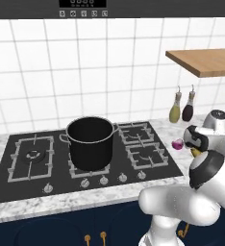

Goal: Put the cucumber and onion in the pot. Retrieve the spatula and lightly stir the vegetables in the pot.

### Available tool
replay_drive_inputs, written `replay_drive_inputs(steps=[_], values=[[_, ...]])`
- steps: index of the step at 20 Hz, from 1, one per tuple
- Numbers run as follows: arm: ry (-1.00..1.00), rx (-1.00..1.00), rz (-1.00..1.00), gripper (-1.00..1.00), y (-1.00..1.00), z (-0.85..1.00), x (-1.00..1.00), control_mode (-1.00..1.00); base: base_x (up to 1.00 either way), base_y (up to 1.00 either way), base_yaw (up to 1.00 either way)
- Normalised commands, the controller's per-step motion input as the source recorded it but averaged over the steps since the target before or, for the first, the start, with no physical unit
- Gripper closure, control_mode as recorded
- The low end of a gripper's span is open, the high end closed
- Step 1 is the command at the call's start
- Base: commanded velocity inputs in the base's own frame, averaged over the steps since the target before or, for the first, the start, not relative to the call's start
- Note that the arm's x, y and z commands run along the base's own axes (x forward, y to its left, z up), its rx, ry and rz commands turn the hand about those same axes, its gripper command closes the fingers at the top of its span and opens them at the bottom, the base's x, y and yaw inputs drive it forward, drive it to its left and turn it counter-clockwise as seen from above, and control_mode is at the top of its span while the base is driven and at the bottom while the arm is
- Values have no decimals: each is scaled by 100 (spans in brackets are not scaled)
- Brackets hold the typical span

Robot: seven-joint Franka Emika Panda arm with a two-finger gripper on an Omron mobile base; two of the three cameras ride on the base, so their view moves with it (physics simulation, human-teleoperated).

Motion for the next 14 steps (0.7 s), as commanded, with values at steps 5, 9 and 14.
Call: replay_drive_inputs(steps=[5, 9, 14], values=[[0, -4, 0, -100, -6, -35, 15, -100, 0, 0, 0], [1, -3, 0, -100, -7, -32, 21, -100, 0, 0, 0], [2, 0, 0, -100, -11, -25, 19, -100, 0, 0, 0]])
